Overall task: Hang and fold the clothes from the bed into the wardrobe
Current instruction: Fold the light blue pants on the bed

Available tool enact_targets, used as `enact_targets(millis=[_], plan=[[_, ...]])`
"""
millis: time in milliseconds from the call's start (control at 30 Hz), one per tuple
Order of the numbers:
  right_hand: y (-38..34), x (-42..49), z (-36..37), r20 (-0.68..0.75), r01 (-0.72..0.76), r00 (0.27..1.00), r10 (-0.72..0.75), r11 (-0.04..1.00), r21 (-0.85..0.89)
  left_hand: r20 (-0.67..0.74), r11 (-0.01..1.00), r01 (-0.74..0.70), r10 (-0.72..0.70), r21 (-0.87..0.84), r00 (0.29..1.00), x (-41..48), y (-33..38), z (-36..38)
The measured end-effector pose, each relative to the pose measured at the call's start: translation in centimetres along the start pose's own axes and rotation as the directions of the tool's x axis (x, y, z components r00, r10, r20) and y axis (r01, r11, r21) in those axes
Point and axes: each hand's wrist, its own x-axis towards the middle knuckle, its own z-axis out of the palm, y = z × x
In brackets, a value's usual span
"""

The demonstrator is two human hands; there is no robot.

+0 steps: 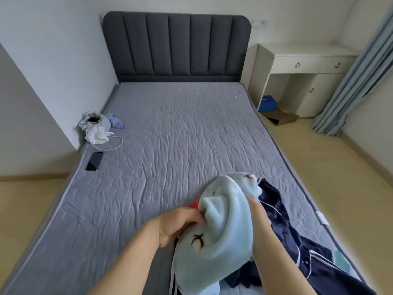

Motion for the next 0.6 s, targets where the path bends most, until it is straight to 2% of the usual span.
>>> enact_targets(millis=[33,67,133,167,200,233,267,333,400,500,567,600], plan=[[-0.2,-0.3,0.4,0.088,0.028,0.996,-0.025,0.999,-0.042,-0.131,0.999,0.023,-0.017,0.048,0.991,0.5,0.1,-0.4],[-0.8,-0.1,1.3,0.121,0.038,0.992,-0.032,0.998,-0.044,-0.259,1.000,0.029,-0.027,0.004,0.966,0.7,0.1,-0.6],[-1.9,-1.1,2.7,0.280,0.061,0.954,-0.110,0.982,0.177,-0.394,0.982,-0.116,0.050,-0.146,0.918,0.6,0.5,-1.5],[-2.2,-1.5,3.3,0.367,0.067,0.916,-0.159,0.966,0.250,-0.437,0.957,-0.174,0.057,-0.232,0.898,1.0,1.0,-1.8],[-2.7,-2.0,4.1,0.415,0.085,0.889,-0.193,0.960,0.266,-0.474,0.915,-0.192,0.001,-0.355,0.881,1.5,1.4,-2.3],[-2.8,-2.2,4.4,0.482,0.098,0.851,-0.210,0.964,0.248,-0.491,0.858,-0.220,-0.042,-0.463,0.870,1.3,2.0,-2.7],[-2.8,-2.3,4.6,0.535,0.093,0.821,-0.198,0.972,0.217,-0.521,0.832,-0.264,-0.035,-0.488,0.853,0.9,2.4,-3.3],[-2.0,-2.2,4.4,0.579,-0.007,0.807,-0.113,0.980,0.200,-0.530,0.784,-0.391,0.095,-0.483,0.843,-0.5,3.4,-3.8],[-0.7,-1.7,3.7,0.508,-0.111,0.861,-0.036,0.961,0.255,-0.431,0.703,-0.453,0.227,-0.548,0.873,-2.3,5.2,-3.3],[-0.3,-0.5,2.7,0.422,-0.165,0.906,-0.034,0.890,0.424,-0.431,0.721,-0.551,0.376,-0.420,0.820,-3.5,6.4,-2.7],[-1.3,-1.1,3.6,0.441,-0.123,0.893,-0.091,0.893,0.434,-0.393,0.759,-0.544,0.406,-0.359,0.825,-3.7,6.6,-1.8],[-1.2,-1.4,4.4,0.420,-0.009,0.893,-0.162,0.926,0.377,-0.341,0.769,-0.531,0.422,-0.357,0.840,-3.6,6.5,-1.3]])
